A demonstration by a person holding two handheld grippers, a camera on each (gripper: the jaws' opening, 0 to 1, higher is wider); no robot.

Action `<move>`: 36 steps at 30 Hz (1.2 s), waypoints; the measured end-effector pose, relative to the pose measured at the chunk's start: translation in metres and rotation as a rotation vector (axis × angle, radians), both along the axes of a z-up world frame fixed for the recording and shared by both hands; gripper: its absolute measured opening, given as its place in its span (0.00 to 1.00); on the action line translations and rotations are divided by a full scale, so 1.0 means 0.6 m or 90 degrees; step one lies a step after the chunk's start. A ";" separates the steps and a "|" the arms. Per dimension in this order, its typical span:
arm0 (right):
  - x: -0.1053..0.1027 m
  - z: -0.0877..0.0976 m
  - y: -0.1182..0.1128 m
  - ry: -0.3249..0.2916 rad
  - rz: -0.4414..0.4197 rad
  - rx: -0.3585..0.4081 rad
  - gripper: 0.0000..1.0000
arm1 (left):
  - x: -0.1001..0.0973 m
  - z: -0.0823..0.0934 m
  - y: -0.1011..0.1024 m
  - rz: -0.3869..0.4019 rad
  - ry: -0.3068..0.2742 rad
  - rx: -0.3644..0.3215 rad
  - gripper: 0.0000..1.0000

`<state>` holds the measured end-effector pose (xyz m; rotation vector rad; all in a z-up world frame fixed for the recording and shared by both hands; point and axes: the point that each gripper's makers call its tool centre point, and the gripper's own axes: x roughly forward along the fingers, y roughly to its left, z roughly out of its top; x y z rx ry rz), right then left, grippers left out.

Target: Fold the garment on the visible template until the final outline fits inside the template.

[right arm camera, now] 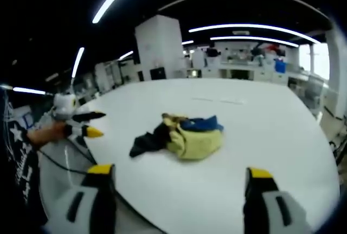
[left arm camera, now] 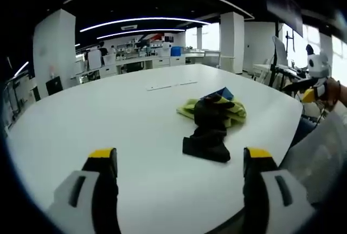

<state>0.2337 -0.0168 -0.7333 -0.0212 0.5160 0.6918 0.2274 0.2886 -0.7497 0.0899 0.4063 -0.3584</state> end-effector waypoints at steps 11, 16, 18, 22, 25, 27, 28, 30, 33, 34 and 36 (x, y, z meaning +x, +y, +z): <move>0.005 0.004 -0.011 -0.006 0.003 0.000 0.99 | -0.001 -0.004 -0.005 -0.016 0.004 0.007 0.90; 0.024 0.020 -0.021 -0.023 0.008 0.006 0.99 | -0.005 0.006 -0.011 -0.032 -0.006 0.009 0.87; 0.028 0.026 -0.020 -0.023 0.010 0.006 0.99 | -0.004 0.017 -0.015 -0.042 -0.022 0.020 0.86; 0.044 0.031 -0.022 -0.024 0.023 0.004 0.99 | 0.005 0.037 -0.024 -0.027 -0.025 -0.050 0.87; 0.056 0.037 -0.018 -0.031 0.034 0.008 0.99 | 0.014 0.045 -0.026 -0.028 -0.025 -0.045 0.86; 0.062 0.040 -0.013 -0.035 0.045 0.013 0.99 | 0.018 0.049 -0.026 -0.030 -0.023 -0.043 0.83; 0.067 0.042 -0.008 -0.038 0.057 0.015 0.99 | 0.022 0.052 -0.028 -0.031 -0.023 -0.046 0.81; 0.074 0.043 -0.006 -0.042 0.065 0.013 0.99 | 0.028 0.055 -0.029 -0.030 -0.023 -0.051 0.79; 0.087 0.041 0.001 -0.051 0.092 -0.001 0.91 | 0.040 0.058 -0.031 -0.032 -0.022 -0.055 0.74; 0.091 0.040 0.005 -0.052 0.102 -0.003 0.90 | 0.044 0.061 -0.033 -0.033 -0.023 -0.054 0.73; 0.097 0.037 0.013 -0.049 0.111 -0.004 0.90 | 0.054 0.065 -0.037 -0.037 -0.028 -0.057 0.71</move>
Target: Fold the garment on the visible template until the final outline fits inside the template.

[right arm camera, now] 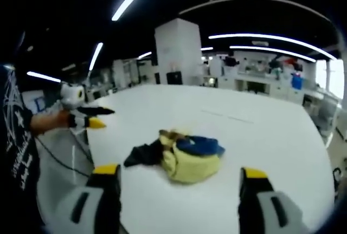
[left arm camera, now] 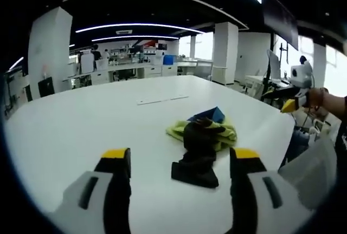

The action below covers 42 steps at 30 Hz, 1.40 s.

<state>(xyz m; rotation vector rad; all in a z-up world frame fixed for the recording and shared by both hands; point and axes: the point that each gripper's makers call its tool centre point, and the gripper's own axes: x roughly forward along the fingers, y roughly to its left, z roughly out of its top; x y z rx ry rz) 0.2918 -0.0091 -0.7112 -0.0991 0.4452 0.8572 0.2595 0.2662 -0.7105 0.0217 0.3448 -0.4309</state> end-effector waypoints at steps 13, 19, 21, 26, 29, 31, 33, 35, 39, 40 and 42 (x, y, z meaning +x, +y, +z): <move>0.030 -0.009 0.039 -0.001 0.049 -0.015 0.79 | 0.058 0.002 -0.038 -0.034 0.002 -0.015 0.62; 0.049 -0.015 0.057 0.002 0.063 -0.017 0.68 | 0.084 -0.006 -0.050 -0.060 0.011 -0.010 0.58; 0.057 -0.019 0.061 0.007 0.066 -0.020 0.65 | 0.092 -0.007 -0.057 -0.067 0.013 -0.002 0.56; 0.074 -0.023 0.075 0.013 0.071 -0.014 0.54 | 0.113 -0.012 -0.056 -0.083 0.019 -0.009 0.49; 0.086 -0.030 0.083 0.019 0.077 -0.020 0.49 | 0.126 -0.022 -0.065 -0.095 0.029 -0.012 0.43; 0.095 -0.034 0.086 0.021 0.081 -0.021 0.46 | 0.132 -0.028 -0.069 -0.100 0.032 -0.007 0.43; 0.101 -0.035 0.089 0.024 0.083 -0.018 0.44 | 0.138 -0.035 -0.078 -0.112 0.036 -0.002 0.42; 0.107 -0.039 0.093 0.029 0.089 -0.017 0.42 | 0.144 -0.044 -0.086 -0.121 0.042 -0.001 0.40; 0.119 -0.051 0.100 0.033 0.101 -0.026 0.39 | 0.153 -0.062 -0.104 -0.142 0.056 0.012 0.39; 0.121 -0.054 0.103 0.034 0.105 -0.027 0.38 | 0.158 -0.070 -0.103 -0.145 0.060 0.015 0.38; 0.126 -0.061 0.107 0.038 0.111 -0.028 0.36 | 0.164 -0.075 -0.112 -0.151 0.065 0.017 0.36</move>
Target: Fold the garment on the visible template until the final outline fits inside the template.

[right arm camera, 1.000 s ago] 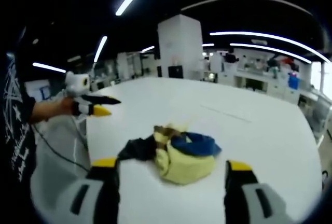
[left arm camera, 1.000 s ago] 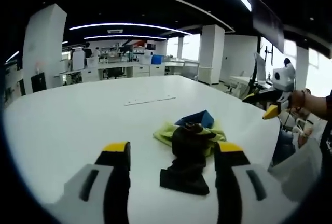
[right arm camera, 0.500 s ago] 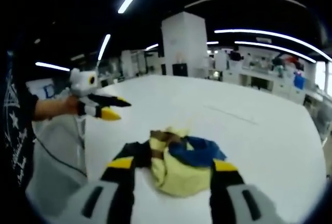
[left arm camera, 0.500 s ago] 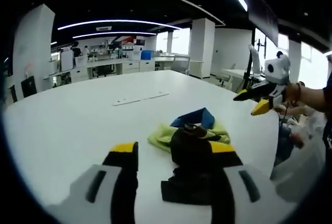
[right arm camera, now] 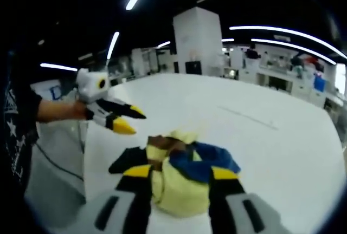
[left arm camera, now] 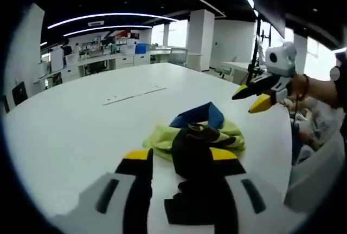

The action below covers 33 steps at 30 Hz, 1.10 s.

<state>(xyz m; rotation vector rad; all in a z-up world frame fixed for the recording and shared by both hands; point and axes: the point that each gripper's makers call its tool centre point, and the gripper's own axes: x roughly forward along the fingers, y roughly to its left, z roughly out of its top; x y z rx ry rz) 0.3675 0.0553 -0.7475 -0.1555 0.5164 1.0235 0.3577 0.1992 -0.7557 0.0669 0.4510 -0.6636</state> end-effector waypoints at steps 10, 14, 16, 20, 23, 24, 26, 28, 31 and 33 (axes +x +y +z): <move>0.015 -0.035 0.023 0.012 0.025 -0.019 0.29 | 0.035 -0.028 -0.021 -0.020 0.014 0.006 0.30; 0.019 -0.047 0.033 0.014 0.034 -0.029 0.26 | 0.050 -0.044 -0.022 -0.031 0.022 0.004 0.23; 0.018 -0.054 0.036 0.011 0.044 -0.044 0.25 | 0.054 -0.050 -0.027 -0.038 0.024 0.013 0.21; 0.019 -0.068 0.040 0.012 0.055 -0.061 0.23 | 0.059 -0.059 -0.035 -0.049 0.026 0.014 0.21; 0.018 -0.075 0.039 0.008 0.060 -0.074 0.19 | 0.062 -0.067 -0.038 -0.057 0.036 0.012 0.19; 0.017 -0.078 0.039 0.005 0.062 -0.078 0.17 | 0.063 -0.071 -0.042 -0.063 0.037 0.010 0.17; 0.016 -0.084 0.038 0.005 0.066 -0.086 0.14 | 0.063 -0.074 -0.050 -0.071 0.041 0.009 0.14; 0.016 -0.087 0.038 0.005 0.067 -0.094 0.12 | 0.065 -0.080 -0.055 -0.075 0.047 0.014 0.10; 0.016 -0.090 0.036 0.007 0.064 -0.095 0.09 | 0.066 -0.085 -0.058 -0.079 0.048 0.020 0.08; 0.017 -0.090 0.037 0.007 0.064 -0.094 0.05 | 0.066 -0.084 -0.064 -0.080 0.049 0.017 0.07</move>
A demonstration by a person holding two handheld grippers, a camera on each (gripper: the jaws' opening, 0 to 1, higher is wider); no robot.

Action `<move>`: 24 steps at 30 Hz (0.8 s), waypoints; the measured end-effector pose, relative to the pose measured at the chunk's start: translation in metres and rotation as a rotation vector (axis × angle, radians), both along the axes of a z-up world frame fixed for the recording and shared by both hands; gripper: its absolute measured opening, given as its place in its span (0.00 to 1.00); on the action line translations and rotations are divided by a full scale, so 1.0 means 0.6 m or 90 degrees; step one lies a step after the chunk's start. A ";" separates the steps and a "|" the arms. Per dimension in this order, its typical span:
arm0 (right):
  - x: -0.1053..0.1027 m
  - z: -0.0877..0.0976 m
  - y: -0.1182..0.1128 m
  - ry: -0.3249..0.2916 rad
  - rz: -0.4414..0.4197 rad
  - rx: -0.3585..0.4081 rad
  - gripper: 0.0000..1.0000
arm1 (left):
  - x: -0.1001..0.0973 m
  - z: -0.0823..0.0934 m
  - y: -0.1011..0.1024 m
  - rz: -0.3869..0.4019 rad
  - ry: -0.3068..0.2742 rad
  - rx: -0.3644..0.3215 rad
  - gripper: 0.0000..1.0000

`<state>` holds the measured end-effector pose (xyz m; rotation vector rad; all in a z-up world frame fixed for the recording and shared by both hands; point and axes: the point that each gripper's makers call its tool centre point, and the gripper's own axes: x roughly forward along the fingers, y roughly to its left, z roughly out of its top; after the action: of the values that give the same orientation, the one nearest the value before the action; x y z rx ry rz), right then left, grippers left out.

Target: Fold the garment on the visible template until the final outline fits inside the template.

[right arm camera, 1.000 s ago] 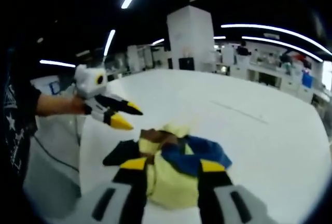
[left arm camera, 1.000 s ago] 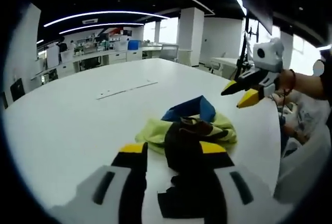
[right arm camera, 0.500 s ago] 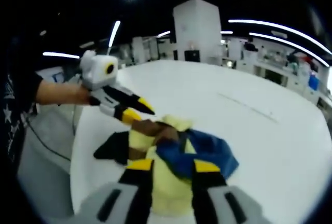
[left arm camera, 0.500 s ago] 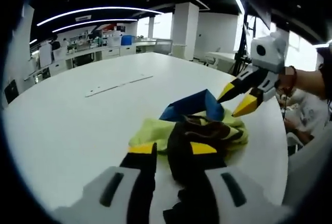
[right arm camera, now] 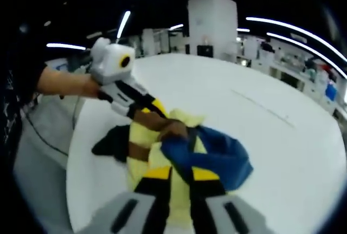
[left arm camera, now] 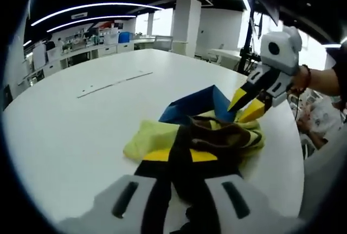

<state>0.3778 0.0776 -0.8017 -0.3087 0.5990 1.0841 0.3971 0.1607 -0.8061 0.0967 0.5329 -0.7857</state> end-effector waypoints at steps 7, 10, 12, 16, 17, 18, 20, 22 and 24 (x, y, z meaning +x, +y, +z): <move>0.003 -0.001 -0.001 -0.011 -0.002 -0.005 0.00 | -0.003 0.002 0.007 0.014 0.011 -0.008 0.00; 0.003 0.003 -0.002 -0.018 -0.001 -0.003 0.00 | -0.006 0.009 0.016 0.014 0.003 -0.005 0.00; 0.004 0.009 -0.004 -0.021 -0.002 0.001 0.00 | -0.008 0.019 0.019 0.018 -0.001 -0.010 0.00; 0.007 0.028 -0.005 -0.033 -0.005 0.019 0.00 | -0.012 0.030 0.020 0.014 -0.011 -0.009 0.00; 0.008 0.032 -0.006 -0.036 -0.007 0.023 0.00 | -0.013 0.035 0.023 0.013 -0.017 -0.009 0.00; 0.006 0.045 -0.007 -0.039 -0.012 0.032 0.00 | -0.015 0.040 0.024 0.013 -0.020 -0.010 0.00; 0.009 0.060 -0.012 -0.045 -0.023 0.047 0.00 | -0.021 0.053 0.026 0.015 -0.029 -0.011 0.00; 0.014 0.070 -0.020 -0.046 -0.035 0.057 0.00 | -0.020 0.057 0.037 0.025 -0.039 -0.007 0.00; 0.022 0.074 -0.028 -0.047 -0.045 0.066 0.00 | -0.022 0.063 0.038 0.028 -0.042 -0.007 0.00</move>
<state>0.3908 0.0608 -0.7571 -0.2351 0.4823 1.0276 0.3839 0.1837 -0.7685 0.1008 0.4668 -0.7395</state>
